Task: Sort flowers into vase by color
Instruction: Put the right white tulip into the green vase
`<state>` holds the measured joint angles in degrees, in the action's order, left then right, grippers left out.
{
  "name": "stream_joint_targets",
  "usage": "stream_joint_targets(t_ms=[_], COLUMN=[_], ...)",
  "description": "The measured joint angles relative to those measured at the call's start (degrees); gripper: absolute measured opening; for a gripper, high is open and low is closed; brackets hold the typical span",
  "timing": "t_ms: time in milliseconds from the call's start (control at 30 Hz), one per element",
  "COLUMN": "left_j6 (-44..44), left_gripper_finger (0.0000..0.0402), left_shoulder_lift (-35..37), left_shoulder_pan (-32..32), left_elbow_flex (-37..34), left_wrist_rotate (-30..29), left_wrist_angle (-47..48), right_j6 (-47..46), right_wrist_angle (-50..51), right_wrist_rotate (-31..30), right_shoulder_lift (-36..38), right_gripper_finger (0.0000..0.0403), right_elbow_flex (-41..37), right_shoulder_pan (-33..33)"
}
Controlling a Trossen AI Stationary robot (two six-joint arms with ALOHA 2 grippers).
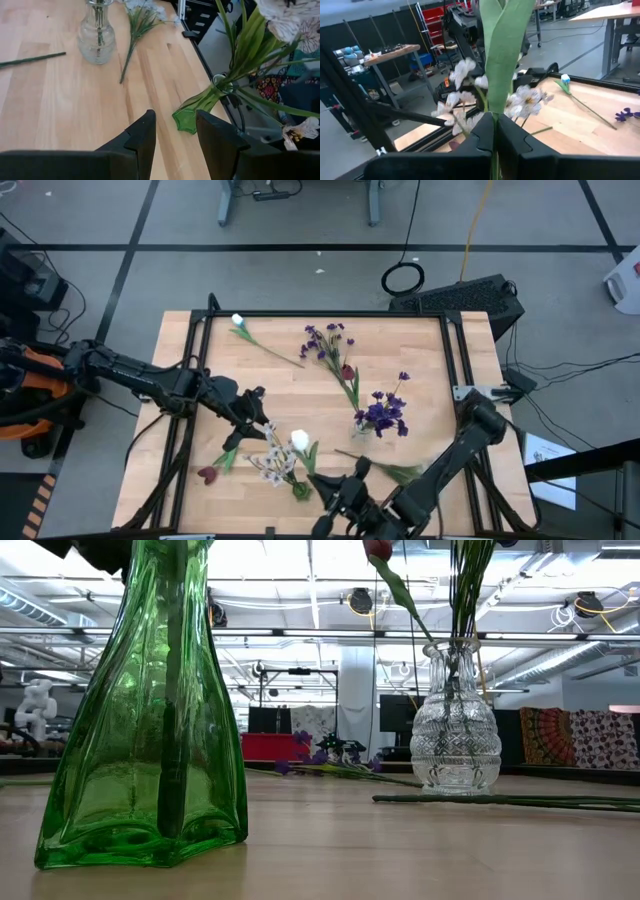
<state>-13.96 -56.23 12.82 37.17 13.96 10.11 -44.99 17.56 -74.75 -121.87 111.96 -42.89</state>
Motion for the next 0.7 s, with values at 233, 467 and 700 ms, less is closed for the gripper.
stream_joint_targets(t_ms=[233, 467, 700], left_j6=[1.4, 2.5, 2.7], left_gripper_finger=[0.0145, 0.0145, 0.0145], left_shoulder_lift=[0.0, 0.0, 0.0], left_shoulder_pan=[0.0, 0.0, 0.0], left_elbow_flex=[0.0, 0.0, 0.0], left_wrist_rotate=[0.1, 0.1, 0.1], left_wrist_angle=[0.0, 0.0, 0.0], right_j6=[9.2, 21.3, 33.5], right_wrist_angle=[-9.4, -16.4, -24.0], right_wrist_rotate=[0.8, 9.9, 12.5], right_shoulder_lift=[-2.5, -2.7, -2.7], right_gripper_finger=[0.0000, 0.0000, 0.0000], right_elbow_flex=[0.0, 0.0, -0.3], right_shoulder_pan=[1.5, 4.8, 6.1])
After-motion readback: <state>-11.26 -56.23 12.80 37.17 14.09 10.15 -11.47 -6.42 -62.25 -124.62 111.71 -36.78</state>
